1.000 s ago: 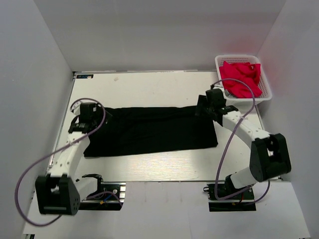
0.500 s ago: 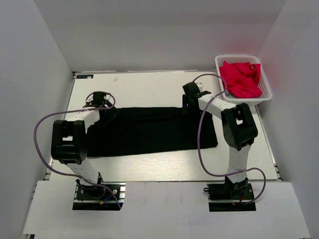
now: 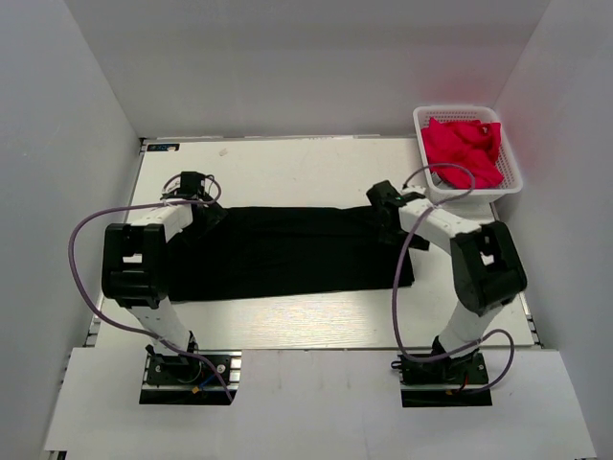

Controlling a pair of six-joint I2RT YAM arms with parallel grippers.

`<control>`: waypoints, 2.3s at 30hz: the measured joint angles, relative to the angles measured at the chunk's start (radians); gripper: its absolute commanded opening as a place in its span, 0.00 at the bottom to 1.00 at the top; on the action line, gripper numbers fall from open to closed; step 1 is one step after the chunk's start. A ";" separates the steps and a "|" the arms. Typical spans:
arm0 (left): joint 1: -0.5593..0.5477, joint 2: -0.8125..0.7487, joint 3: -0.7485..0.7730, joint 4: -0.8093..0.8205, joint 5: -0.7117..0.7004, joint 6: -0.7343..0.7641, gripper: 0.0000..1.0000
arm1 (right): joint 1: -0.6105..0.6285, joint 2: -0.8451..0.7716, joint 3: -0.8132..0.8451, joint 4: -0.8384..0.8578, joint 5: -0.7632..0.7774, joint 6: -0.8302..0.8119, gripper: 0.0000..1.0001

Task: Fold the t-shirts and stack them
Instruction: Fold the other side of the tshirt into a rectangle, then rotate the tshirt 90 degrees

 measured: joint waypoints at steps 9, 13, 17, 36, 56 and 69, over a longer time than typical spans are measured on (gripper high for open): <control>0.005 0.008 0.008 -0.023 -0.066 0.002 1.00 | -0.016 -0.241 -0.250 -0.055 -0.036 0.068 0.90; 0.006 0.008 0.008 -0.023 -0.061 0.009 1.00 | -0.016 -0.381 -0.264 0.094 -0.175 -0.027 0.90; 0.006 0.008 0.008 -0.023 -0.055 0.019 1.00 | -0.015 -0.417 -0.234 0.271 -0.301 -0.104 0.90; 0.007 0.037 0.050 -0.069 -0.072 0.049 1.00 | -0.019 0.063 0.015 0.533 -0.475 -0.279 0.90; 0.008 0.057 0.064 -0.088 -0.139 0.064 1.00 | -0.061 -0.399 -0.249 0.433 -0.506 -0.225 0.90; 0.013 0.261 0.351 -0.169 -0.097 0.116 1.00 | -0.051 -0.065 -0.143 0.541 -0.689 -0.259 0.90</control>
